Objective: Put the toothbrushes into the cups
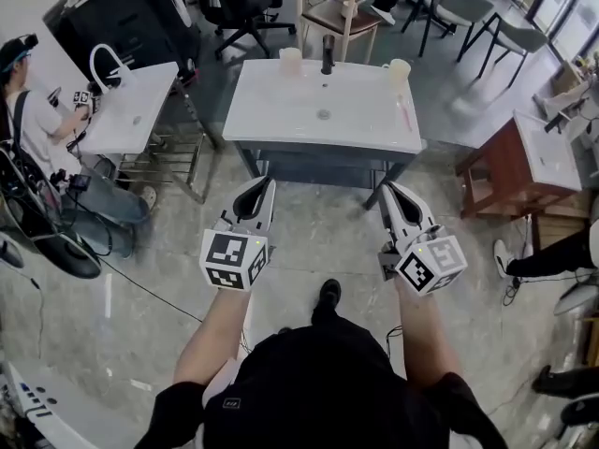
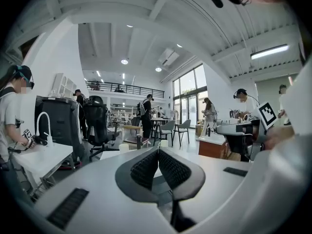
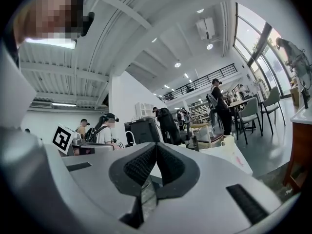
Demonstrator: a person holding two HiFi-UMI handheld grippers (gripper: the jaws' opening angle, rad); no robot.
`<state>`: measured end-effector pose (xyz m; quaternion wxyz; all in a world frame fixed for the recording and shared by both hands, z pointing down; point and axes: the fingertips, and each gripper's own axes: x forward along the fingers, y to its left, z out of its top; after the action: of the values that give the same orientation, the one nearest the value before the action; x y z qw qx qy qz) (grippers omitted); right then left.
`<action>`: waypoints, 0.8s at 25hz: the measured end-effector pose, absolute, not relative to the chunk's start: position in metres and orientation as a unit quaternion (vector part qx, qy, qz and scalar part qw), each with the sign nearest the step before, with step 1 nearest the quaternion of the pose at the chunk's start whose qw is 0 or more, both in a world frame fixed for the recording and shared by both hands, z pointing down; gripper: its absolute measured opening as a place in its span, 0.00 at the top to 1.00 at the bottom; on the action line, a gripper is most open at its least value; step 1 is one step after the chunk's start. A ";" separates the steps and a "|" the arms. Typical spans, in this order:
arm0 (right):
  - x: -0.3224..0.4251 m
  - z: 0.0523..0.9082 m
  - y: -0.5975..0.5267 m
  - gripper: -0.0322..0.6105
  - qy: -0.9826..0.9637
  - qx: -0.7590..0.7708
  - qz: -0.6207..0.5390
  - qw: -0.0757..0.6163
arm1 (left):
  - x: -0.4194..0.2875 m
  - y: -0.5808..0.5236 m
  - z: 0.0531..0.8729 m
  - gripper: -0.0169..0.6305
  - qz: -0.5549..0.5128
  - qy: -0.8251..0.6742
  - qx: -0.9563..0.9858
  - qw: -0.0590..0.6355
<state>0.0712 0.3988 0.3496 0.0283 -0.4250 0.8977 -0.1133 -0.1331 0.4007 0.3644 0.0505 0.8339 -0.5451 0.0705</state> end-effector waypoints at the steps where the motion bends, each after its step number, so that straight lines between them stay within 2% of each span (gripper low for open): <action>1: 0.076 0.349 0.386 0.91 0.900 -0.421 -0.113 0.030 | -0.129 0.388 0.362 0.95 0.072 -0.547 0.833 0.049; 10: 0.128 0.350 0.307 0.91 0.900 -0.414 -0.133 0.041 | -0.081 0.305 0.357 0.95 0.086 -0.552 0.828 0.043; 20: 0.142 0.358 0.229 0.91 0.894 -0.424 -0.141 0.029 | -0.056 0.212 0.353 0.95 0.077 -0.535 0.841 0.033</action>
<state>0.1421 0.2293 0.3578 0.0288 -0.4242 0.8941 -0.1406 -0.0559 0.2118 0.3531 0.0325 0.8408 -0.5349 0.0767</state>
